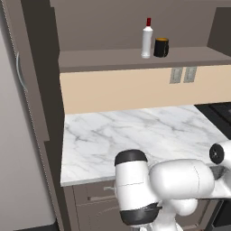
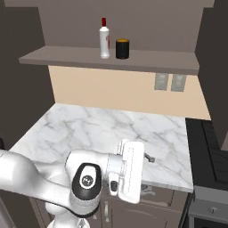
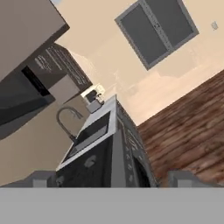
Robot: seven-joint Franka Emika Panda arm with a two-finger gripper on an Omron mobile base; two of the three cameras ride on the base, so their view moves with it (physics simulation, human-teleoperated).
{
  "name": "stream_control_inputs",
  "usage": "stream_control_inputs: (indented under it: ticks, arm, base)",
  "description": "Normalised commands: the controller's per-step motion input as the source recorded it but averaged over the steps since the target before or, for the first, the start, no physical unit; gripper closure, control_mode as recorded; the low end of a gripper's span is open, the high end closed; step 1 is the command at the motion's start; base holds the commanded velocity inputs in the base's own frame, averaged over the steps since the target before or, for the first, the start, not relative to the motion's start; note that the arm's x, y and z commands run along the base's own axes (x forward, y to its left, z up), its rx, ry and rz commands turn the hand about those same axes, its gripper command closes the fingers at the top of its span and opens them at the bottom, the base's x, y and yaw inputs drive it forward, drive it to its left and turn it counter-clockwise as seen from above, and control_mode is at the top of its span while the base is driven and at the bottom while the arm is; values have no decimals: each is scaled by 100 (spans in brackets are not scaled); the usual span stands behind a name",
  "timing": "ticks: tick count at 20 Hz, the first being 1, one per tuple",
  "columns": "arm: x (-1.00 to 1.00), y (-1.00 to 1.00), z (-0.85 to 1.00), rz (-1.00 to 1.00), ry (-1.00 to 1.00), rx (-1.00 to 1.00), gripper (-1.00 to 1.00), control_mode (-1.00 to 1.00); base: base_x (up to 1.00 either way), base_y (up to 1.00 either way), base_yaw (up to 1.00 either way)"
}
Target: Open the cabinet directly in front. Then move the liquor and the mug to the dining counter with the candle on it.
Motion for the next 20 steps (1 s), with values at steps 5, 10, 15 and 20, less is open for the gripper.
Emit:
stream_control_inputs:
  ticks: [5, 10, 15, 20]
  arm:
    - [0, 0, 4, -92, 0, 0, -100, -100]
    - [0, 0, 0, -100, 0, 0, -100, -100]
    - [0, 0, 0, -94, 0, 0, -100, -100]
    - [1, 0, 0, -76, -9, 0, -100, -100]
  base:
    - [0, 0, 0]
    - [0, 0, 0]
    - [0, 0, 0]
    - [0, 0, 0]
